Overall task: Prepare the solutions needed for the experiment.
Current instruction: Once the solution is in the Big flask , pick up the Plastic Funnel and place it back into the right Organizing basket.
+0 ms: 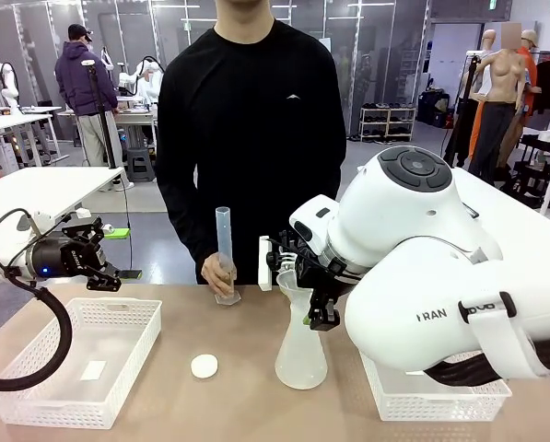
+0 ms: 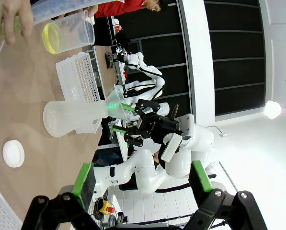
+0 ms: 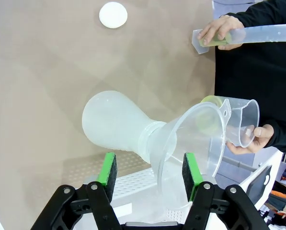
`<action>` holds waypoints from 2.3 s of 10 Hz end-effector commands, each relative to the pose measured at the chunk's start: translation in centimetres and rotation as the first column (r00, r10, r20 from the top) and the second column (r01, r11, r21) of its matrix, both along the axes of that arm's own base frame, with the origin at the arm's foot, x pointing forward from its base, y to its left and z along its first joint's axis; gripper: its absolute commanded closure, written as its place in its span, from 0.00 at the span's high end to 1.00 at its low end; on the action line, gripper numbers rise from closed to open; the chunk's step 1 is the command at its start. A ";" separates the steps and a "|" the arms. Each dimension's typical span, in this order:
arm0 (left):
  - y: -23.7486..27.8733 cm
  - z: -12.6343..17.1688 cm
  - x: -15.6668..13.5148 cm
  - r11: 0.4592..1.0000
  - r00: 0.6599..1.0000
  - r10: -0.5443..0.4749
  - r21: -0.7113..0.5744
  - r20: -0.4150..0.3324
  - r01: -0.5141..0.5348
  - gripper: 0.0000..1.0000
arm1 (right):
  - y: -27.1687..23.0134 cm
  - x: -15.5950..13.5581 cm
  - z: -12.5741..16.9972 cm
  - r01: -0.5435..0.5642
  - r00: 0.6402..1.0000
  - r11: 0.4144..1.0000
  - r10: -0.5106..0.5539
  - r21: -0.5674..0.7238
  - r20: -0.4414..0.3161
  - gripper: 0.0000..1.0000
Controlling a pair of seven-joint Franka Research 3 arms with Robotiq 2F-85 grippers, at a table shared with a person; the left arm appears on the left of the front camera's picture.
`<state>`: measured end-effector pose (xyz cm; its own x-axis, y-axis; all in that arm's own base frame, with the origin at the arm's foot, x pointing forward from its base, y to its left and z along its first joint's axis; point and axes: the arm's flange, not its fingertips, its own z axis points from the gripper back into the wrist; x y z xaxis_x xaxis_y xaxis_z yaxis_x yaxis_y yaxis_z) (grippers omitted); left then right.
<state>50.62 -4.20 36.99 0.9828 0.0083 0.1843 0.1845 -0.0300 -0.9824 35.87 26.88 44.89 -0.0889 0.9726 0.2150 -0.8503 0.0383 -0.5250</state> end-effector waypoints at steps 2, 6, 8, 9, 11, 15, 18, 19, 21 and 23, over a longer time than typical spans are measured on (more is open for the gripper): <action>0.0 0.3 0.0 1.000 1.000 -0.003 0.004 0.006 0.003 1.00 | 0.0 0.0 0.0 0.000 1.000 1.000 0.000 0.000 0.000 0.70; 0.0 0.3 0.0 1.000 1.000 -0.003 0.004 0.006 0.003 1.00 | -3.5 -0.6 3.1 0.162 0.980 0.987 -0.164 0.019 0.110 0.70; 0.0 0.3 0.0 1.000 1.000 -0.003 0.004 0.006 0.003 1.00 | -6.6 -0.3 4.0 0.234 0.961 0.960 -0.252 0.157 0.114 0.70; 0.0 0.3 0.0 1.000 1.000 -0.003 0.004 0.006 0.003 1.00 | -8.9 -0.1 3.9 0.311 0.944 0.914 -0.328 0.260 0.021 0.70; 0.0 0.3 0.0 1.000 1.000 -0.003 0.004 0.006 0.003 1.00 | -14.4 0.1 2.9 0.488 0.873 0.745 -0.429 0.454 -0.234 0.70; 0.0 0.3 0.0 1.000 1.000 -0.003 0.004 0.006 0.003 1.00 | -19.7 -0.9 0.0 0.658 0.753 0.496 -0.421 0.567 -0.506 0.70; 0.0 0.3 0.0 1.000 1.000 -0.003 0.004 0.006 0.003 1.00 | -16.9 3.9 4.3 0.600 0.799 0.587 -0.399 0.544 -0.450 0.70; 0.0 0.3 0.0 1.000 1.000 -0.003 0.004 0.006 0.003 1.00 | -16.9 3.9 4.3 0.600 0.799 0.587 -0.399 0.544 -0.450 0.70; 0.0 0.3 0.0 1.000 1.000 -0.003 0.004 0.006 0.003 1.00 | -16.5 3.7 4.4 0.609 0.791 0.573 -0.391 0.548 -0.470 0.70; 0.0 0.3 0.0 1.000 1.000 -0.003 0.004 0.006 0.003 1.00 | -18.4 4.9 2.1 0.766 0.617 0.445 -0.304 0.464 -0.726 0.70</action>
<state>50.62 -4.18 36.99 0.9828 0.0086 0.1843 0.1845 -0.0296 -0.9824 39.61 9.50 47.69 0.6455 0.3614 0.6729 -0.6422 0.7337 0.2219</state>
